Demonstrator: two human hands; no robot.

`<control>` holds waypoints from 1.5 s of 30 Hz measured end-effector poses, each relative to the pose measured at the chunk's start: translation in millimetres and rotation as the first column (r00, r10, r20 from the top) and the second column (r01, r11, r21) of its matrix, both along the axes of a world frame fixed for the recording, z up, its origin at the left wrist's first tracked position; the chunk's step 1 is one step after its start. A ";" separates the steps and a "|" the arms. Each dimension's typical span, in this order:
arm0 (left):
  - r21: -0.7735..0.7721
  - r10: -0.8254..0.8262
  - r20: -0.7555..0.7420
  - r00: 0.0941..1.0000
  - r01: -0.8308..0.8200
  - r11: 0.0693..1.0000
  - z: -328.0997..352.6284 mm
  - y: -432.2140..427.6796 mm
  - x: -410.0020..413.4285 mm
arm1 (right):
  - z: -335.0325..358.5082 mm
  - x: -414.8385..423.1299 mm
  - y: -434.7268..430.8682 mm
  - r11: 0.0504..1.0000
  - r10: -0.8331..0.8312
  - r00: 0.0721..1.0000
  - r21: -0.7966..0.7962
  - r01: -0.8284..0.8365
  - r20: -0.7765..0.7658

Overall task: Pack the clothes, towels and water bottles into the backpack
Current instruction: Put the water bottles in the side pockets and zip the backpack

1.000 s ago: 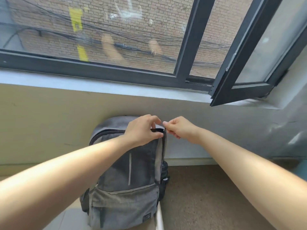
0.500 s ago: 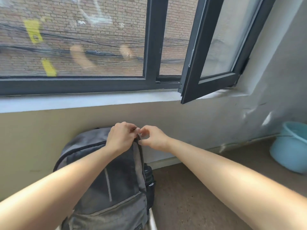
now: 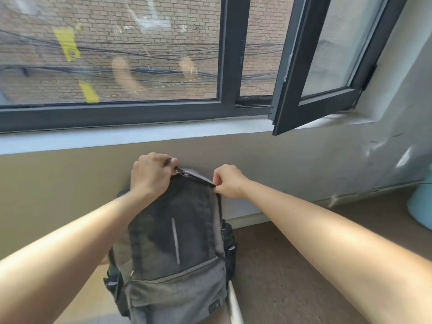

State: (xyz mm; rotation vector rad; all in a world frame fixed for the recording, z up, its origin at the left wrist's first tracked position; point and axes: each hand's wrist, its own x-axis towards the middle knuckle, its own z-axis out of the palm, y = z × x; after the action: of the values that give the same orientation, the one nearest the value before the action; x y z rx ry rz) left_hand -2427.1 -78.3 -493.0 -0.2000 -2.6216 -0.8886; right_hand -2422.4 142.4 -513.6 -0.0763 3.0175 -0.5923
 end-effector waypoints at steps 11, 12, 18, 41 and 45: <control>0.532 -0.051 0.233 0.971 -0.083 0.843 -7.3 -91.6 17.1 | 31.4 -4.3 -71.9 0.981 0.184 0.983 0.058 -0.183 -0.018; 0.542 -0.095 0.229 0.969 -0.046 0.839 -6.7 -93.1 20.3 | 34.1 -3.6 -87.6 0.972 0.235 0.969 -0.011 -0.236 -0.076; 0.511 -0.200 0.180 0.963 0.083 0.856 -6.5 -106.7 28.6 | 27.1 -4.2 -150.0 0.913 0.400 0.900 0.159 -0.376 -0.173; 0.205 0.026 0.768 0.641 -0.283 0.937 -130.0 -170.4 83.6 | 10.6 -26.7 -115.8 0.982 0.171 0.942 0.123 -0.140 -0.290; 0.188 0.031 0.799 0.601 -0.297 0.936 -143.0 -160.0 87.5 | 11.5 -24.7 -113.6 0.981 0.177 0.935 0.132 -0.142 -0.307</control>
State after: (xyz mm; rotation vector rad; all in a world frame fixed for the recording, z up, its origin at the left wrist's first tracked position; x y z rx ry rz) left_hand -2339.6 -238.3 -636.0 0.6866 -3.1129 -1.5731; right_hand -2447.0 28.8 -502.0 -0.4502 3.3001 -0.4370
